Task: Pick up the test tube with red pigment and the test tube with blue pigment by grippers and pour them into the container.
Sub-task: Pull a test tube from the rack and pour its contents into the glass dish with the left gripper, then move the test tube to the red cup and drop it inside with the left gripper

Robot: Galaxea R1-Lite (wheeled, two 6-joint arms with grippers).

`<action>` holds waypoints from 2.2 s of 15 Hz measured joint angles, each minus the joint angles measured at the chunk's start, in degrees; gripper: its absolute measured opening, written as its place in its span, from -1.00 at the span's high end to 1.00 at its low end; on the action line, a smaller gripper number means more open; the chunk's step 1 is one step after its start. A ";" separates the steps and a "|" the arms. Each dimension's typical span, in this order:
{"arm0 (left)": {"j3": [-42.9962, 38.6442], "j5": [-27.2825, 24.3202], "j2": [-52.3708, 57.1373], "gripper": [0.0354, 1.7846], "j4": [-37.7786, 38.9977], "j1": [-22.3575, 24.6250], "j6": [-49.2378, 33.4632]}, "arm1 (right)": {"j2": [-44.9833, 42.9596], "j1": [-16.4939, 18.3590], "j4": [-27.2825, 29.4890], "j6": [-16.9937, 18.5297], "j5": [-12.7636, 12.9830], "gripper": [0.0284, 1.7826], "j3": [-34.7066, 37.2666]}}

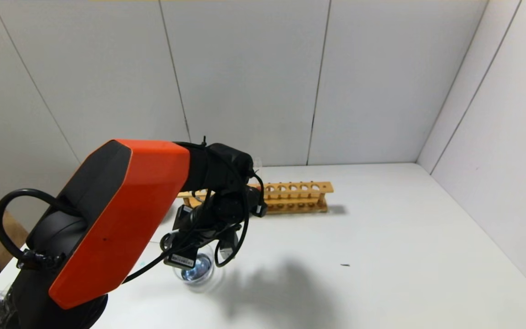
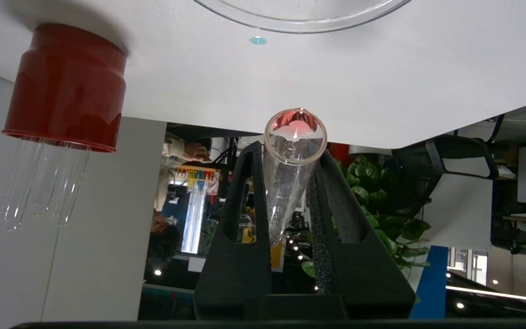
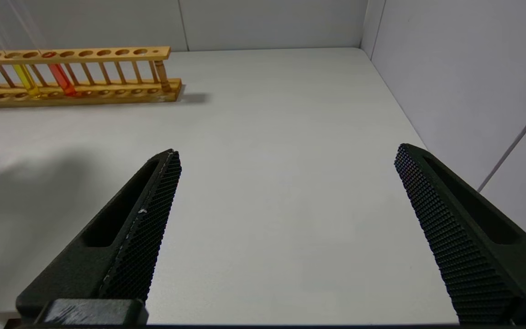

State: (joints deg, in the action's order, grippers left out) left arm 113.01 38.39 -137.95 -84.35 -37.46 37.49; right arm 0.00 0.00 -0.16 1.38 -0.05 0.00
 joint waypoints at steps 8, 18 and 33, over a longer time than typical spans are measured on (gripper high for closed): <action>-1.43 -6.53 5.42 0.70 0.20 -0.07 -7.97 | 0.00 0.00 0.00 0.02 -0.02 -0.92 0.00; -8.98 -10.08 20.59 0.70 5.38 1.41 -49.31 | 0.00 0.00 -0.02 -0.01 -0.02 -0.92 0.00; -25.66 -6.75 38.00 0.70 45.96 18.31 -60.27 | 0.00 0.00 -0.02 0.02 0.00 -0.92 0.00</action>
State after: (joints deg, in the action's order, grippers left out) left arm 87.35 31.63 -99.95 -38.39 -19.15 -22.78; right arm 0.00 0.00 -0.18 1.40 -0.05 0.00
